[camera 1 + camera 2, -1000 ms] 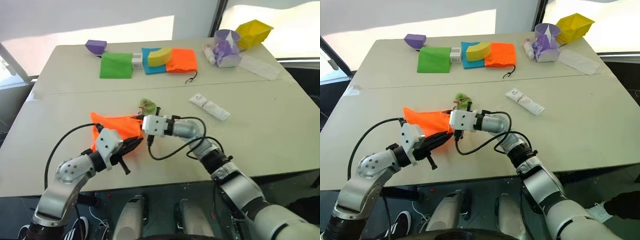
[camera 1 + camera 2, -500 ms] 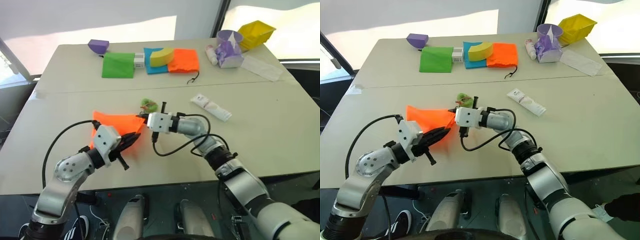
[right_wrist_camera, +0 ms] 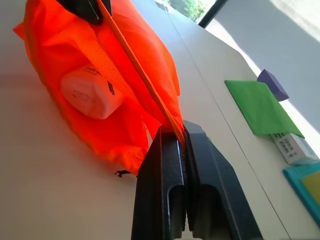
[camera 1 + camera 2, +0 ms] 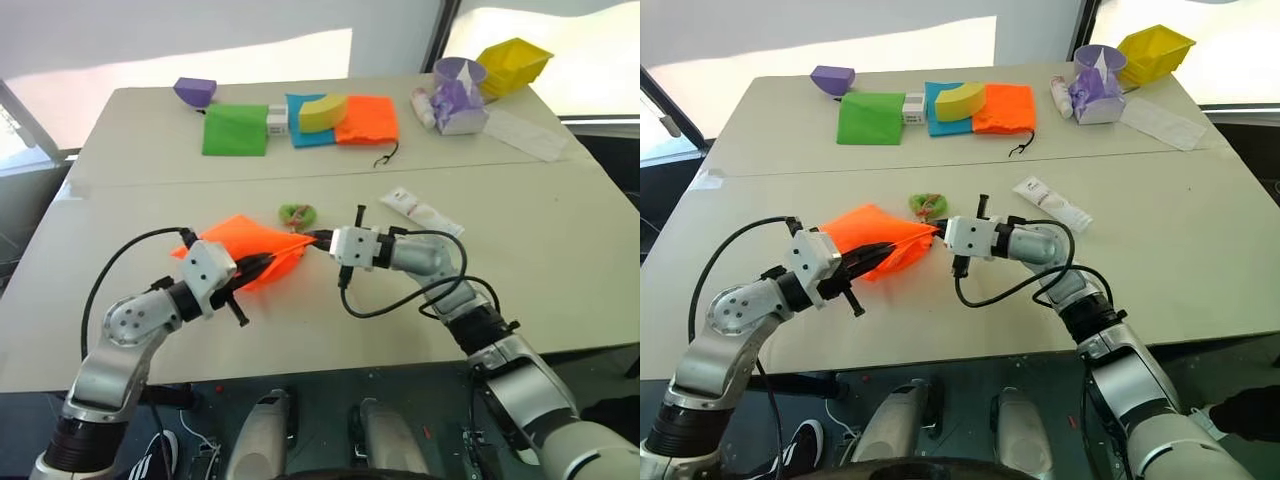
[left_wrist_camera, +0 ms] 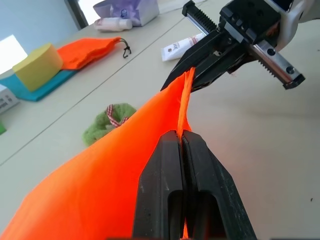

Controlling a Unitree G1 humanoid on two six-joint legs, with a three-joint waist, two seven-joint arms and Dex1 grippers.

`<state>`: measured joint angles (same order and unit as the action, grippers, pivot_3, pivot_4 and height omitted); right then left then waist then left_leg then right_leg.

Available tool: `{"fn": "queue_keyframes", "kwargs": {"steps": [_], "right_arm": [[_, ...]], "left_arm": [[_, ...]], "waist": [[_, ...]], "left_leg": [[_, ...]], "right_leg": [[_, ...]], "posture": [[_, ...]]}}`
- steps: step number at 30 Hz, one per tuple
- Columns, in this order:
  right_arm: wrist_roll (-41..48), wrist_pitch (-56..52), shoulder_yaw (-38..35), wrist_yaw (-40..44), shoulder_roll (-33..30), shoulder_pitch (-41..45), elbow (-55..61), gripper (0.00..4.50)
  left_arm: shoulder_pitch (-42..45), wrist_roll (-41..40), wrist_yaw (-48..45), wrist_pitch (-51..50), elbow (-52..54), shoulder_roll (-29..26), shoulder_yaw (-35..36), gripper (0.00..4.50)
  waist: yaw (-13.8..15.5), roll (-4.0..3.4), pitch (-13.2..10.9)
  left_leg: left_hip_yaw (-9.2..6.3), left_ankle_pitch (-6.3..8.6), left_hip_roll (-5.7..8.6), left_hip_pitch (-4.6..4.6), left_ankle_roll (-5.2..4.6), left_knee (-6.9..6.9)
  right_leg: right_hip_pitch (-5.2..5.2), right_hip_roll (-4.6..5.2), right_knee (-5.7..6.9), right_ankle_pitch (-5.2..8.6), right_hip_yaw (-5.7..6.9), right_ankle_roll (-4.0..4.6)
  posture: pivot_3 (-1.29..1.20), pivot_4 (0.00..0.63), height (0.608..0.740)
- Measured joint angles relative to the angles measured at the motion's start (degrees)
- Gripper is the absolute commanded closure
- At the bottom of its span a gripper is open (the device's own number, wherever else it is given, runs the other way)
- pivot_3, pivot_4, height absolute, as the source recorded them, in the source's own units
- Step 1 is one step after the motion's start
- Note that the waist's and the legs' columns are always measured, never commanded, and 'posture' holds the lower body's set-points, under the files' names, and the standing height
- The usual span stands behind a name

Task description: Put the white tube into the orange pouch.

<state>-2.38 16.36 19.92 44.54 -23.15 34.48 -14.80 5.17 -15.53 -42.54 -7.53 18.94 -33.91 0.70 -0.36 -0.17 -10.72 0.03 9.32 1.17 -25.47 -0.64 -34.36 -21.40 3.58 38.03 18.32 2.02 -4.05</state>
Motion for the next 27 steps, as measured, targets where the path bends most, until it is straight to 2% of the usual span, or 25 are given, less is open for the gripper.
{"fn": "queue_keyframes", "kwargs": {"steps": [8,13,17,20,23,27], "right_arm": [[9.1,-16.5,-3.6,4.9,-5.7,-6.7,18.4,4.48],[13.3,-23.6,-4.9,7.0,-8.0,-9.5,25.0,4.48],[10.5,-23.2,-2.4,6.1,-7.3,-11.0,26.0,4.48],[7.8,-21.9,0.1,3.9,-3.5,-10.8,24.2,4.48],[5.0,-20.2,0.9,1.3,-1.2,-9.0,21.7,4.48],[3.2,-17.6,1.1,1.3,-1.6,-8.9,19.8,4.48]], "left_arm": [[7.8,-0.2,-3.9,5.8,-7.9,-0.1,-0.6,4.5],[8.1,-1.7,-6.8,7.0,-8.9,-0.7,-0.6,4.5],[-2.3,-8.6,-13.8,4.2,-4.7,-6.1,1.9,4.5],[-6.8,-10.1,-14.7,2.6,-2.9,-8.3,4.8,4.5],[-7.1,-9.6,-12.1,2.8,-1.8,-7.9,6.7,4.5],[-7.8,-8.2,-6.8,2.5,-0.1,-4.0,6.8,4.5]], "waist": [[-0.2,0.02,0.0],[-0.4,0.02,0.0],[-1.2,0.02,0.0],[-0.6,0.03,0.0],[-0.1,0.02,0.0],[-0.4,0.06,0.0]], "left_leg": [[0.02,0.03,0.0,-0.02,0.05,0.04],[0.02,0.0,-0.01,-0.04,0.0,0.07],[0.03,0.0,-0.02,0.0,0.0,0.27],[0.03,0.02,-0.05,-0.01,0.03,0.28],[0.03,0.09,-0.03,0.0,0.15,0.21],[0.05,0.1,-0.03,-0.01,0.15,0.22]], "right_leg": [[-0.01,0.03,-0.04,0.01,-0.03,0.02],[-0.01,0.03,-0.09,0.0,-0.03,0.0],[-0.1,0.03,-0.17,0.05,-0.04,0.09],[-0.16,0.02,-0.15,0.09,-0.02,0.15],[-0.22,0.08,-0.3,0.12,-0.02,0.24],[-0.04,0.09,-0.88,-0.24,-0.02,0.38]], "posture": [[0.0,0.15,0.74],[0.0,0.15,0.74],[0.0,0.15,0.74],[0.0,0.15,0.74],[0.0,0.15,0.74],[0.0,0.15,0.74]]}}
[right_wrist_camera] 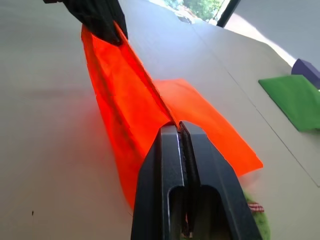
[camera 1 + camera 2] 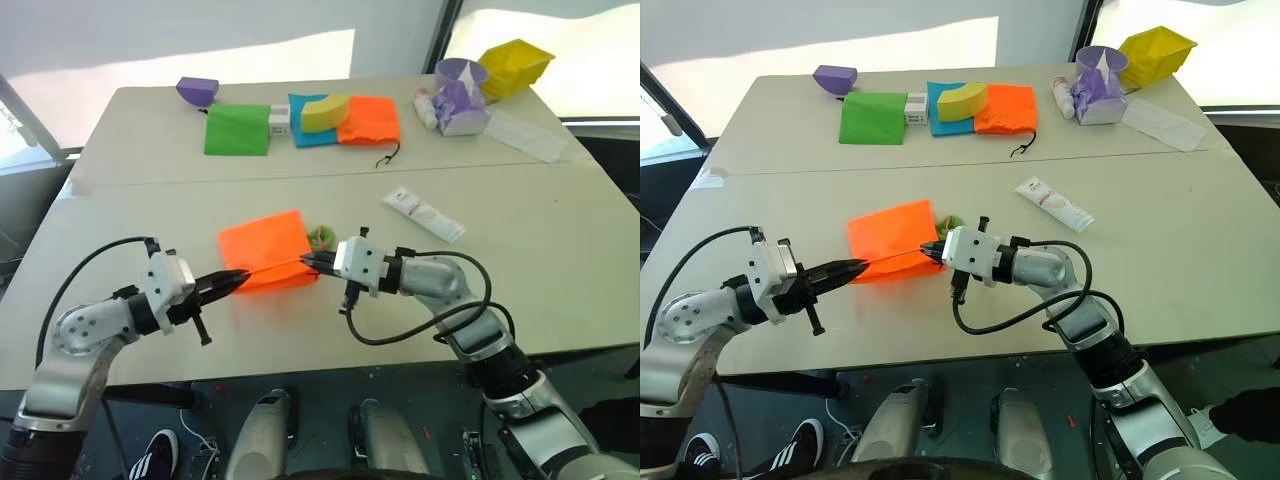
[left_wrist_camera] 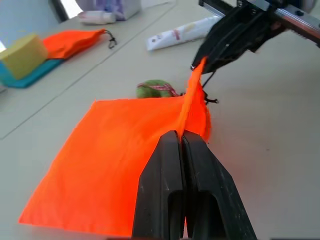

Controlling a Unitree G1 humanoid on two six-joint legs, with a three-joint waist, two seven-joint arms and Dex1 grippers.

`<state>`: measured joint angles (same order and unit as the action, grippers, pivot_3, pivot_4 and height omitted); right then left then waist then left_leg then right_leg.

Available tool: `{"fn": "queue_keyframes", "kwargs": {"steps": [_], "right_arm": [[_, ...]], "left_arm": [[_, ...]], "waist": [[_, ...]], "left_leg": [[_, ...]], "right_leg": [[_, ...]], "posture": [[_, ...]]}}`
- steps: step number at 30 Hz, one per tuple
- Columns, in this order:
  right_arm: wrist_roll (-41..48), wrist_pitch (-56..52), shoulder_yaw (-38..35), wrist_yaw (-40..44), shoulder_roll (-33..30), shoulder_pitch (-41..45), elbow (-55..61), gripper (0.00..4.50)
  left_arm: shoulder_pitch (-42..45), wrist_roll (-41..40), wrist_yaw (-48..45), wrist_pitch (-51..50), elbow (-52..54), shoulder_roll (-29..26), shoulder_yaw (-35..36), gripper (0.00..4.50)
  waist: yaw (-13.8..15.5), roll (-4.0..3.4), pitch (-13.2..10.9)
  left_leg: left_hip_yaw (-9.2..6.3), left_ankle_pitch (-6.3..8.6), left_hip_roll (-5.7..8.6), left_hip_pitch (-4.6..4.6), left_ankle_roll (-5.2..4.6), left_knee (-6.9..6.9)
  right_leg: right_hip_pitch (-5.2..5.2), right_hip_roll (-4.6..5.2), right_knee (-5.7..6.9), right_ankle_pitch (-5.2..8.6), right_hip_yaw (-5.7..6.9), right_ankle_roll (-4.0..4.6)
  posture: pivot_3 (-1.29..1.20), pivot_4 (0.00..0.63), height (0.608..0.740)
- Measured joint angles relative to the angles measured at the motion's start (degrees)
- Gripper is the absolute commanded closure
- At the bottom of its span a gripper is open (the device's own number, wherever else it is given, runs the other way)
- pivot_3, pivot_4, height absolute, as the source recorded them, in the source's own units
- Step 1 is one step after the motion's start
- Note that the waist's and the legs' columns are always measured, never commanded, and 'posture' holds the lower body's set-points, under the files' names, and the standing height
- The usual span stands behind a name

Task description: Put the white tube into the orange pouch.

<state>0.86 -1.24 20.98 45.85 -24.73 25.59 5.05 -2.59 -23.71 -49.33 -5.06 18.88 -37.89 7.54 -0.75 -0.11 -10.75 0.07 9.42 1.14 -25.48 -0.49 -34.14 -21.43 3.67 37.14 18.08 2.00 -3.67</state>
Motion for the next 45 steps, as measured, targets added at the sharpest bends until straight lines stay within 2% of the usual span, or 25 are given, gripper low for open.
{"fn": "queue_keyframes", "kwargs": {"steps": [7,10,14,18,22,27,30,36,45], "right_arm": [[0.0,1.9,-0.2,2.6,-3.1,-0.8,-0.6,4.48],[0.9,0.2,-1.0,3.1,-3.3,-1.9,-0.3,3.64],[1.8,-2.3,-3.1,3.1,-3.8,-3.0,0.8,1.59],[9.0,-10.5,-6.6,5.0,-5.1,-5.0,6.8,1.59],[18.2,-22.2,-16.6,4.3,-8.8,-5.3,11.7,1.59],[19.0,-32.7,-24.7,-3.1,-12.5,-3.3,8.7,1.59],[16.5,-35.5,-25.2,-5.8,-15.3,-3.1,4.0,1.59],[11.7,-35.4,-23.6,-8.0,-16.3,1.0,-7.6,1.59],[8.2,-34.0,-19.3,-3.9,-18.2,5.6,-17.5,1.59]], "left_arm": [[-2.0,1.3,2.0,-1.9,2.7,1.8,-2.7,4.5],[-1.8,2.1,2.3,-1.9,2.5,1.9,-2.7,4.5],[-1.4,2.5,2.7,-1.9,2.2,1.9,-2.6,4.5],[-1.4,2.5,2.0,-1.7,2.1,2.0,-2.6,4.5],[-1.3,1.8,1.9,-1.8,2.2,2.5,-2.6,4.5],[-1.2,1.8,2.0,-1.8,2.3,3.9,-4.0,4.5],[-1.2,1.9,2.0,-1.7,2.7,4.6,-5.2,4.5],[-1.0,2.3,2.1,-1.6,2.7,4.9,-6.5,4.5],[-1.2,3.0,2.2,-1.6,3.3,4.8,-6.7,4.5]], "waist": [[0.1,0.03,0.0],[0.1,0.03,0.0],[0.1,0.03,0.0],[0.2,0.03,0.0],[0.2,0.04,0.0],[0.1,0.02,0.0],[0.1,0.02,0.0],[0.1,0.01,0.0],[0.3,0.0,0.0]], "left_leg": [[0.01,-0.08,-0.04,0.0,-0.12,0.12],[0.01,-0.09,-0.05,0.0,-0.14,0.12],[0.01,-0.02,-0.04,0.0,-0.03,0.1],[0.01,-0.02,-0.05,0.0,-0.03,0.1],[0.01,-0.01,-0.05,-0.01,-0.01,0.09],[0.01,0.0,-0.05,-0.03,-0.01,0.17],[0.03,-0.04,-0.05,-0.1,-0.06,0.16],[0.09,-0.11,-0.05,-0.08,-0.18,0.15],[0.12,-0.12,-0.04,-0.09,-0.2,0.05]], "right_leg": [[-0.01,-0.02,0.18,-0.03,0.03,-0.06],[0.0,-0.03,0.19,-0.03,0.03,-0.07],[0.0,-0.02,0.17,-0.03,0.02,-0.06],[-0.02,-0.02,0.17,-0.03,0.03,-0.06],[-0.02,0.0,0.08,-0.03,0.0,-0.05],[-0.02,0.0,0.06,-0.02,0.0,-0.04],[-0.04,0.0,0.05,-0.02,0.0,-0.04],[-0.03,-0.01,0.07,-0.03,0.0,-0.06],[0.02,-0.01,0.08,-0.03,0.01,-0.07]], "posture": [[0.0,0.15,0.74],[0.0,0.15,0.74],[0.0,0.15,0.74],[0.0,0.15,0.74],[0.0,0.15,0.74],[0.0,0.15,0.74],[0.0,0.15,0.74],[0.0,0.15,0.74],[0.0,0.15,0.74]]}}
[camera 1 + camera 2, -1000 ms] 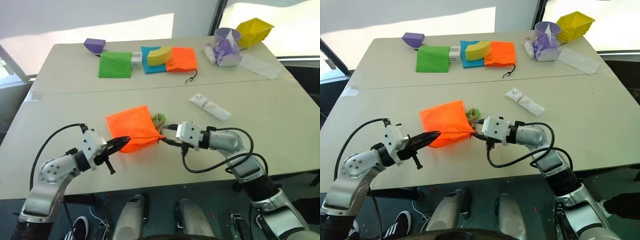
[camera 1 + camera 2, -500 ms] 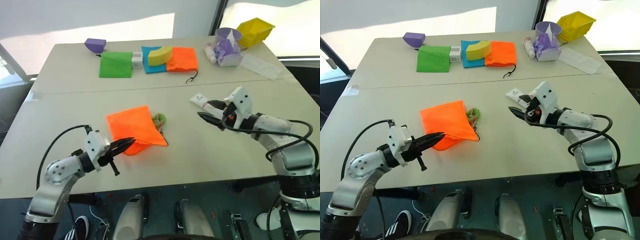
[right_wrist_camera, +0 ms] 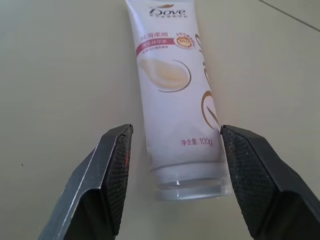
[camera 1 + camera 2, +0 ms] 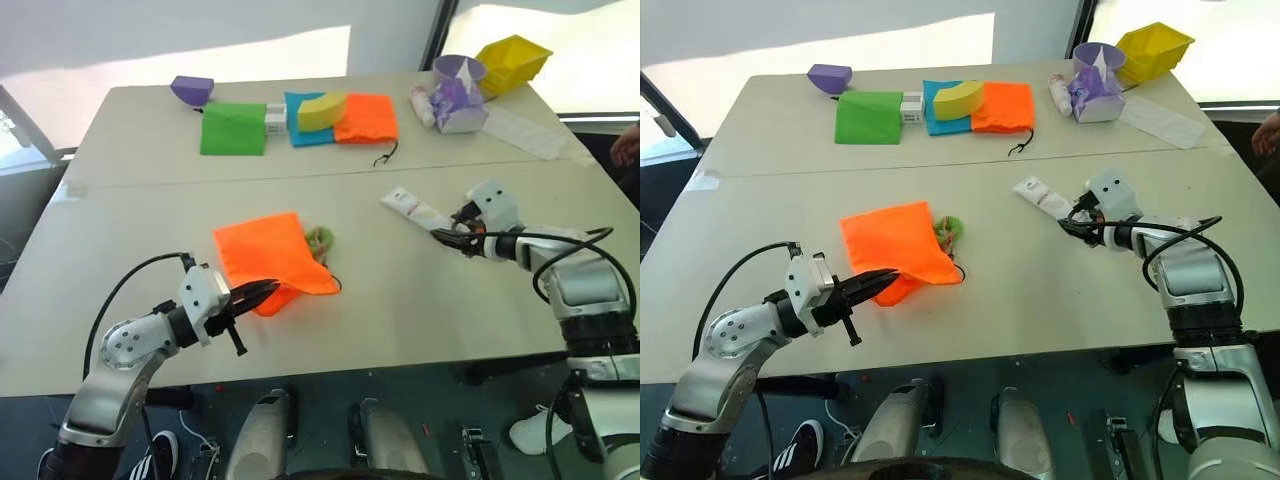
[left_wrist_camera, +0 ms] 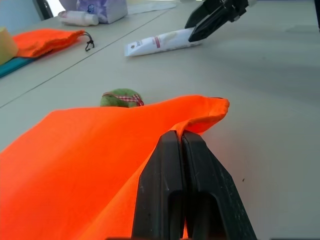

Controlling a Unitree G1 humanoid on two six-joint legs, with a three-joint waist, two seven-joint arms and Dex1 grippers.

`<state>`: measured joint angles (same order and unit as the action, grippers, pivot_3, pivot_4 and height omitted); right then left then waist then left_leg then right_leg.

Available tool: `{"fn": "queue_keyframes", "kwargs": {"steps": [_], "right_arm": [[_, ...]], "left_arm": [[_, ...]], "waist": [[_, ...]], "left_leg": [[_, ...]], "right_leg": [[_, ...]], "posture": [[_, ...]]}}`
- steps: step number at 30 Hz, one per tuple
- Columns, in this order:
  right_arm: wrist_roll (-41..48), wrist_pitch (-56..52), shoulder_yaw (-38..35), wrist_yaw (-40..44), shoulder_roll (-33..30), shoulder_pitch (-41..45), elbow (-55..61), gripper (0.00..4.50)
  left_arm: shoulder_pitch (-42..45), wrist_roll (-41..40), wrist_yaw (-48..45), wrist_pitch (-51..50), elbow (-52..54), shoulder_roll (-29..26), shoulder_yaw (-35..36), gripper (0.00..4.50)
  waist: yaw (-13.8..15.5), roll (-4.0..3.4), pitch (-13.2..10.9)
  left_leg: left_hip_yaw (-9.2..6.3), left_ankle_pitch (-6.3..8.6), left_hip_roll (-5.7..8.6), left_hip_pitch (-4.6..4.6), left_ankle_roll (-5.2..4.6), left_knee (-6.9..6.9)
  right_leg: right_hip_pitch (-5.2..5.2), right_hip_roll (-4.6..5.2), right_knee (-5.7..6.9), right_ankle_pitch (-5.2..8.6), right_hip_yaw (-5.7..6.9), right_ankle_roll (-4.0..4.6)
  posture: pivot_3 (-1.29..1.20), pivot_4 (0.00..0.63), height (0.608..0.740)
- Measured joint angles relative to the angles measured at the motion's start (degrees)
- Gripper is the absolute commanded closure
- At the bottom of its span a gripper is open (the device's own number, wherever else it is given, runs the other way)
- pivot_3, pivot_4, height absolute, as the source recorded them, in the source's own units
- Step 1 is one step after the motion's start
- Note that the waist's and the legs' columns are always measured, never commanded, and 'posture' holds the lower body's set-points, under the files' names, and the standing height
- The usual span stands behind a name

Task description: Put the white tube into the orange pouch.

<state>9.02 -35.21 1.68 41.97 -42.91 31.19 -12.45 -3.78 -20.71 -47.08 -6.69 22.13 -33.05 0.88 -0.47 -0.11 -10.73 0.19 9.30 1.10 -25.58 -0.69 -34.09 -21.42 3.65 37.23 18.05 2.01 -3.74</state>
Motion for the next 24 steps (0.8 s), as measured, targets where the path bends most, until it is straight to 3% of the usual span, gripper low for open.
{"fn": "queue_keyframes", "kwargs": {"steps": [12,16,24], "right_arm": [[-0.9,1.3,0.4,3.0,1.3,3.6,-6.7,1.59],[-0.9,1.4,0.4,3.6,1.3,3.6,-7.0,2.72],[-1.6,1.9,0.4,3.8,1.3,2.7,-5.5,2.72]], "left_arm": [[-0.2,0.2,1.1,-0.2,1.1,0.7,-0.3,4.5],[-0.3,0.2,1.1,-0.2,1.2,0.7,-0.3,4.5],[-0.2,0.2,1.0,-0.2,1.2,0.7,-0.3,4.5]], "waist": [[-0.2,0.0,0.0],[0.0,0.0,0.0],[-0.1,0.0,0.0]], "left_leg": [[0.01,0.0,-0.01,0.04,0.0,-0.03],[0.01,0.0,-0.01,0.03,0.0,-0.05],[0.01,0.0,-0.01,0.03,0.0,-0.05]], "right_leg": [[0.0,-0.02,0.08,-0.01,0.0,-0.02],[0.02,-0.02,0.08,-0.01,0.0,-0.02],[0.02,-0.02,0.08,-0.01,0.0,-0.02]], "posture": [[0.0,0.15,0.74],[0.0,0.15,0.74],[0.0,0.15,0.74]]}}
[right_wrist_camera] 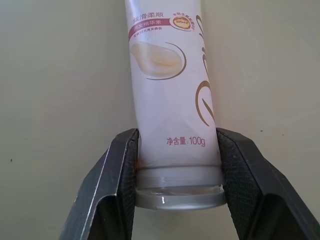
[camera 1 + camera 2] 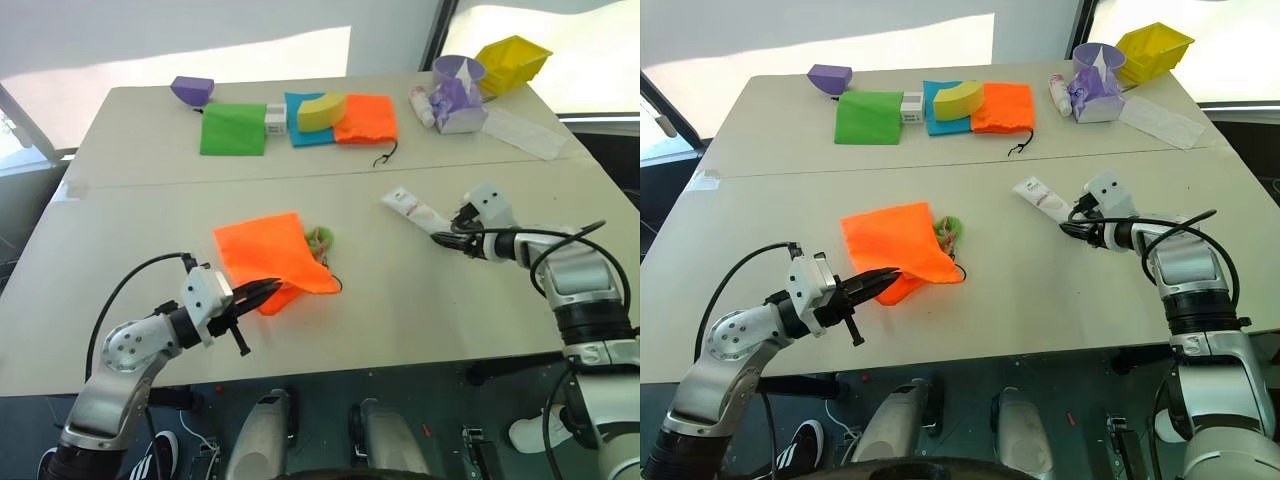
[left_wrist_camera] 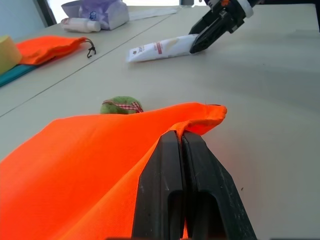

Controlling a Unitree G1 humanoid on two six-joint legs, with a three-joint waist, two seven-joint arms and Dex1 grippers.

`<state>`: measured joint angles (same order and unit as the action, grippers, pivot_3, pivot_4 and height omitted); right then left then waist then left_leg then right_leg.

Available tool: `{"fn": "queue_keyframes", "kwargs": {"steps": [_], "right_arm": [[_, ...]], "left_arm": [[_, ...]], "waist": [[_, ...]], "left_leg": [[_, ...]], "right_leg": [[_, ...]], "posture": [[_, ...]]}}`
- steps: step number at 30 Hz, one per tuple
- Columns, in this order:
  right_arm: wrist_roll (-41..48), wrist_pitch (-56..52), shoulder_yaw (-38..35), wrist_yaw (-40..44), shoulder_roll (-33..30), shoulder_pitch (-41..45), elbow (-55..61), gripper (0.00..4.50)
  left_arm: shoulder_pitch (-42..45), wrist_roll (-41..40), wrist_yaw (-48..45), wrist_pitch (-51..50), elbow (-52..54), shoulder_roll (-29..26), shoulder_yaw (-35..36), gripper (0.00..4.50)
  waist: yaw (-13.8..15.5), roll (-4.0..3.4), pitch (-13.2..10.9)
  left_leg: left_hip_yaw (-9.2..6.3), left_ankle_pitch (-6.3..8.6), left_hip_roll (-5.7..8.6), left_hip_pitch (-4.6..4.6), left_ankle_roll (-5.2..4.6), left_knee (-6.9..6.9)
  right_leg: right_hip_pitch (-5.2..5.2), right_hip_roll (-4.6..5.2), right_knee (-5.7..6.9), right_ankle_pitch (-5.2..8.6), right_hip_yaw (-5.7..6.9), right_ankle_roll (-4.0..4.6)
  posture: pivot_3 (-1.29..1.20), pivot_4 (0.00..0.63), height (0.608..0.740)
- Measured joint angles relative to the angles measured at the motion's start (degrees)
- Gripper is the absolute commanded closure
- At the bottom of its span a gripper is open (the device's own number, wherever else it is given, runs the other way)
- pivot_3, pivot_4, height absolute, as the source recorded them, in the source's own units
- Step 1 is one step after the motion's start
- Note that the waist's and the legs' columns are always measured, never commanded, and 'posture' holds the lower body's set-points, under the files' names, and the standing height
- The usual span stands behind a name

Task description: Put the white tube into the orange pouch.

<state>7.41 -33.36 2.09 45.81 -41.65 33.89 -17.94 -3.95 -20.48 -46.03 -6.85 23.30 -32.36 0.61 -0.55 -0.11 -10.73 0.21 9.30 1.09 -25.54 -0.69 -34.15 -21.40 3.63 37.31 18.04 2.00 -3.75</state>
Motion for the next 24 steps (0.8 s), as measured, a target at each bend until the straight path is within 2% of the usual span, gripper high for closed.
{"fn": "queue_keyframes", "kwargs": {"steps": [2,5,10,16,20,24], "right_arm": [[0.8,-0.8,-0.4,0.4,0.0,-0.6,1.4,2.72],[7.2,-4.8,-3.8,4.3,-0.1,-3.6,9.2,2.72],[25.7,-19.0,-10.4,13.3,-5.5,-13.9,34.2,2.72],[40.5,-27.5,-11.1,14.4,-6.4,-24.0,53.2,2.72],[36.3,-26.0,-2.5,11.1,-7.1,-28.7,55.7,2.72],[30.7,-22.9,3.9,5.4,-2.3,-27.1,52.2,2.72]], "left_arm": [[0.2,0.0,0.0,0.0,0.0,0.0,0.0,4.5],[0.3,0.0,0.0,-0.1,-0.1,0.1,-0.1,4.5],[0.3,0.0,0.1,-0.1,-0.3,0.2,-0.1,4.5],[0.7,0.0,0.0,-0.1,-0.7,0.3,-0.1,4.5],[1.4,-0.3,-0.1,-0.2,-0.7,0.2,0.2,4.5],[1.6,-0.5,-0.2,-0.4,-0.6,0.0,0.3,4.5]], "waist": [[0.0,0.0,0.0],[0.0,-0.02,0.0],[0.4,0.01,0.0],[0.7,0.0,0.0],[0.7,0.08,0.0],[0.1,0.09,0.1]], "left_leg": [[0.0,0.0,0.0,-0.01,0.0,0.0],[0.0,0.0,-0.01,-0.03,0.0,0.01],[0.0,0.07,-0.03,-0.05,-0.07,0.02],[0.0,0.17,-0.05,-0.06,0.08,0.01],[0.02,0.19,-0.1,-0.01,0.11,0.02],[0.12,0.18,-0.09,-0.02,0.1,0.01]], "right_leg": [[-0.01,0.0,0.0,0.0,0.0,0.0],[-0.04,0.0,0.02,-0.07,0.0,-0.15],[0.0,0.0,-0.05,-0.01,0.01,-0.17],[-0.03,0.01,-0.1,0.07,-0.04,-0.04],[-0.04,0.09,-0.32,0.07,-0.03,0.0],[-0.07,0.2,-0.31,0.0,0.0,-0.04]], "posture": [[0.0,0.15,0.74],[0.0,0.15,0.74],[0.0,0.15,0.74],[0.0,0.15,0.74],[0.0,0.15,0.74],[0.0,0.15,0.74]]}}
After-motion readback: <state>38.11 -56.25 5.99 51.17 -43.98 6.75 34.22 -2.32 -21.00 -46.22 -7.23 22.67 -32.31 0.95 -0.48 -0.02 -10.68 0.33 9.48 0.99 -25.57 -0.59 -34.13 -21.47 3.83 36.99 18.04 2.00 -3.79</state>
